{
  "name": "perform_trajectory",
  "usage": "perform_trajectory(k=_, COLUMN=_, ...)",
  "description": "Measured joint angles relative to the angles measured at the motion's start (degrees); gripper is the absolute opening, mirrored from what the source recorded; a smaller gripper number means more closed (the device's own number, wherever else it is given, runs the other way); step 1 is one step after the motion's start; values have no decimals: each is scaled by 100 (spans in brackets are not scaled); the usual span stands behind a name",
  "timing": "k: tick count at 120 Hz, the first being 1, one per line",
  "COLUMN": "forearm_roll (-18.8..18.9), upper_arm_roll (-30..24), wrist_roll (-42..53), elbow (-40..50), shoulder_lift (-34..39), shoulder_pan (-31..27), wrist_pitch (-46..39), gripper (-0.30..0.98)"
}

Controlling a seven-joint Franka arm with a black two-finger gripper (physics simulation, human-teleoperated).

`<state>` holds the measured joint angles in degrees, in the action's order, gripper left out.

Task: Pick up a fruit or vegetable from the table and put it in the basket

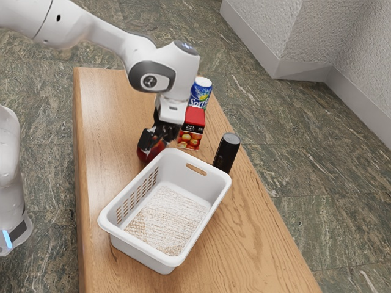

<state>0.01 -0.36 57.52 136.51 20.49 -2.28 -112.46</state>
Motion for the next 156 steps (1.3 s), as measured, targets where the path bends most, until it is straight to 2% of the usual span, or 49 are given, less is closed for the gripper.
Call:
perform_trajectory(k=40, forearm_roll=242, upper_arm_roll=25, wrist_roll=-282, elbow=-239, shoulder_lift=234, shoulder_pan=-1, wrist_pitch=453, gripper=-2)
perform_trajectory(k=74, forearm_roll=436, upper_arm_roll=-84, wrist_roll=-499, elbow=-1381, shoulder_lift=278, shoulder_pan=4, wrist_pitch=1158, gripper=-1)
perform_trajectory(k=116, forearm_roll=-351, upper_arm_roll=-1602, wrist_roll=-882, elbow=-1825, shoulder_lift=278, shoulder_pan=204, wrist_pitch=1237, gripper=-2)
perform_trajectory(k=138, forearm_roll=-664, upper_arm_roll=-1976, wrist_roll=-1101, elbow=-1835, shoulder_lift=145, shoulder_pan=218, wrist_pitch=968, gripper=-2)
perform_trajectory(k=156, forearm_roll=-740, upper_arm_roll=-2172, wrist_roll=-1275, elbow=-1997, shoulder_lift=-218, shoulder_pan=224, wrist_pitch=745, gripper=0)
